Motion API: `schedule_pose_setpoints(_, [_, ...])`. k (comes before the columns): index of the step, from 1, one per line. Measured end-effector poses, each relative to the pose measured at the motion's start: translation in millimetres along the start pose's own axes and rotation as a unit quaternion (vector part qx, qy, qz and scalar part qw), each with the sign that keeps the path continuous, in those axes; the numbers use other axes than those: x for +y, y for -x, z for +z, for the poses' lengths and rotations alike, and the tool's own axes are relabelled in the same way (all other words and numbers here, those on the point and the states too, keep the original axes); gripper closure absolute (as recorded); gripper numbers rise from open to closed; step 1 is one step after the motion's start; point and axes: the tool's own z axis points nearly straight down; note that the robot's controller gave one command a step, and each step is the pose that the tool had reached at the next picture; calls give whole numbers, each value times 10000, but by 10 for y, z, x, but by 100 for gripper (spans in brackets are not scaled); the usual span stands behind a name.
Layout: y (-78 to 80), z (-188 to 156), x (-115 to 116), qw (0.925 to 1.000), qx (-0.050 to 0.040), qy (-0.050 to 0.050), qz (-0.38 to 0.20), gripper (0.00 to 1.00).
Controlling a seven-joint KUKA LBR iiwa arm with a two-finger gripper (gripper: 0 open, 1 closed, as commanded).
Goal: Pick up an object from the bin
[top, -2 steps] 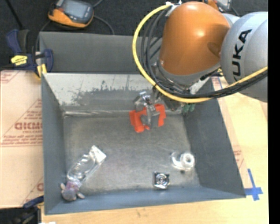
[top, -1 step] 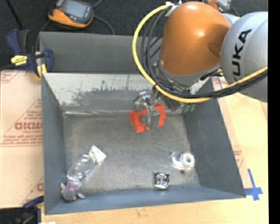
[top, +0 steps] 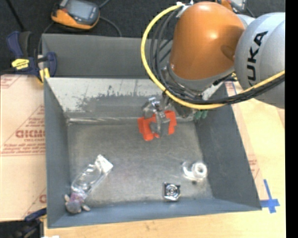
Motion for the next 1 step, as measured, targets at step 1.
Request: schedule_pose_setpoints(1, [0, 0, 1, 10000, 0, 0, 1, 100])
